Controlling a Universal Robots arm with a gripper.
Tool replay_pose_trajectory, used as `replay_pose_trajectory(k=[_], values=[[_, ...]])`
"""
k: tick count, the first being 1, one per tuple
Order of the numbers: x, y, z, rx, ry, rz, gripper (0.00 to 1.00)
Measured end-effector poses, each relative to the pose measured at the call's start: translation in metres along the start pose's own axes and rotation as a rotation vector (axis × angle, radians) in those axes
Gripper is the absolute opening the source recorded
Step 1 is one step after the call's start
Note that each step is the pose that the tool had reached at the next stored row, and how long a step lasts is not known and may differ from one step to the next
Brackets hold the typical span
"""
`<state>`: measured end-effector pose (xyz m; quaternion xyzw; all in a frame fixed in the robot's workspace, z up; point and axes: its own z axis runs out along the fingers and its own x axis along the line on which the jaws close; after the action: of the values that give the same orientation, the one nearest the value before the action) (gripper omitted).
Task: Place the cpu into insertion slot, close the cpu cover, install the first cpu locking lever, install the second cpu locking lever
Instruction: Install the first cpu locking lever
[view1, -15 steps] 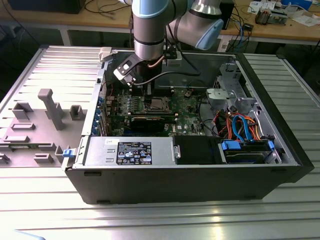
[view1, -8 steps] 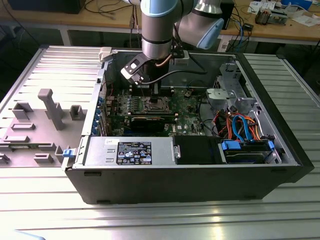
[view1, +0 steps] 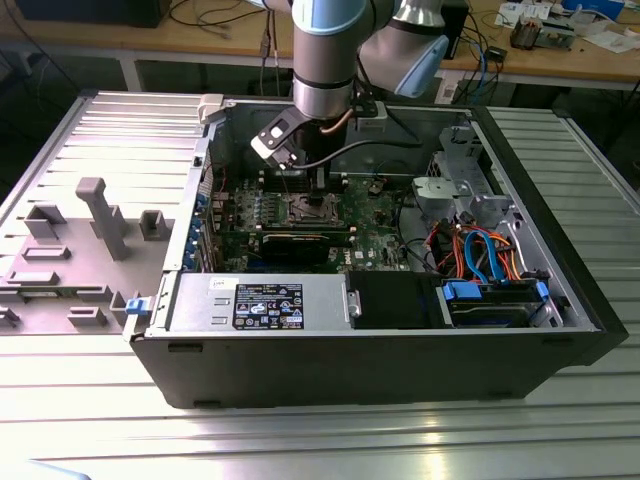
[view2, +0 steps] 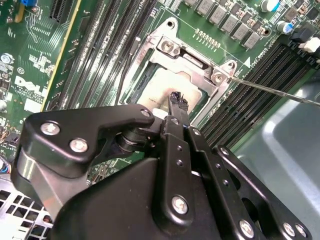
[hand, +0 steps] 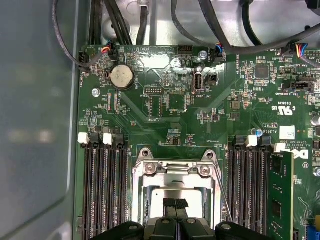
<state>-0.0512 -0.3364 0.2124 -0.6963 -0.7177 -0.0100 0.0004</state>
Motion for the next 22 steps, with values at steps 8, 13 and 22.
replay_pose_trajectory(k=[8, 13, 22], values=[[-0.0001, 0.0026, 0.0000, 0.0000, -0.0001, 0.000, 0.11], [-0.0001, 0.0027, -0.0002, 0.0000, 0.0000, 0.000, 0.11], [0.0003, 0.0031, -0.0290, 0.0000, -0.0006, 0.000, 0.11]])
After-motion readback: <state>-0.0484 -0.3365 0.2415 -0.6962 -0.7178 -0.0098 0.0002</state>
